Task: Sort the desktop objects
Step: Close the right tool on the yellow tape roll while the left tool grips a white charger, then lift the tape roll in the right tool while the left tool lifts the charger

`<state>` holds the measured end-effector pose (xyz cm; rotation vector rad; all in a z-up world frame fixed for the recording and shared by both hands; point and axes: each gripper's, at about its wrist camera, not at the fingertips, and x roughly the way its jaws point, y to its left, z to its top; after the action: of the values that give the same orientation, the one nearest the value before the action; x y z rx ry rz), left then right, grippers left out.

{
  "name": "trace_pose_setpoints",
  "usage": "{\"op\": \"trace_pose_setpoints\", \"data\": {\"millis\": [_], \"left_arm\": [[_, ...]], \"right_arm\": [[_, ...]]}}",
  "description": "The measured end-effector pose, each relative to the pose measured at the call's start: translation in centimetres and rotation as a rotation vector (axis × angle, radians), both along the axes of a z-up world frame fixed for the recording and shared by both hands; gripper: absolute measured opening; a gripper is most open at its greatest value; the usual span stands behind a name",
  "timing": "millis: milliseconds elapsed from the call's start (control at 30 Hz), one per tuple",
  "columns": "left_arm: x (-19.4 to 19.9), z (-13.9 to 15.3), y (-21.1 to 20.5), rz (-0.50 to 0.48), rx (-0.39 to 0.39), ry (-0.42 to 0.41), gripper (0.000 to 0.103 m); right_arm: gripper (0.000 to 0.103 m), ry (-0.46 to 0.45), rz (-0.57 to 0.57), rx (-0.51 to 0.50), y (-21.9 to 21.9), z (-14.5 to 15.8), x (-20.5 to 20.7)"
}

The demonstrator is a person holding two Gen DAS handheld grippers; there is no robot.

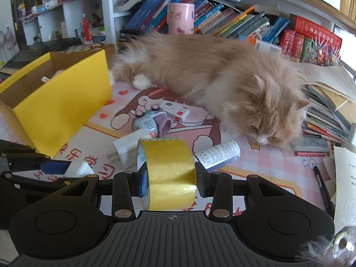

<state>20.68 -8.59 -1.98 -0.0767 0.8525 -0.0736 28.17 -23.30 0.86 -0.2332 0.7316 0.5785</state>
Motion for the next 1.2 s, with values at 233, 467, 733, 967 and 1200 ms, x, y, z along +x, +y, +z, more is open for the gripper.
{"op": "trace_pose_setpoints", "data": {"millis": [233, 467, 733, 967, 1200], "left_arm": [[-1.5, 0.9, -0.2, -0.004, 0.003, -0.028, 0.031], [-2.7, 1.6, -0.3, 0.0, 0.001, -0.054, 0.032], [-3.3, 1.9, -0.1, 0.019, -0.005, -0.069, 0.032], [-3.6, 1.9, -0.3, 0.007, -0.006, -0.071, 0.032], [-3.8, 2.0, 0.0, 0.007, -0.018, -0.082, 0.032]], "right_arm": [[0.037, -0.01, 0.012, 0.002, -0.2, 1.0, -2.0], [0.037, -0.002, -0.008, 0.016, -0.6, 1.1, -3.1], [0.037, 0.01, -0.032, 0.024, -1.2, 1.0, -3.3], [0.037, 0.034, -0.041, 0.024, -1.4, 0.9, -3.3], [0.037, -0.019, -0.077, -0.007, -1.3, 1.3, -3.7]]}}
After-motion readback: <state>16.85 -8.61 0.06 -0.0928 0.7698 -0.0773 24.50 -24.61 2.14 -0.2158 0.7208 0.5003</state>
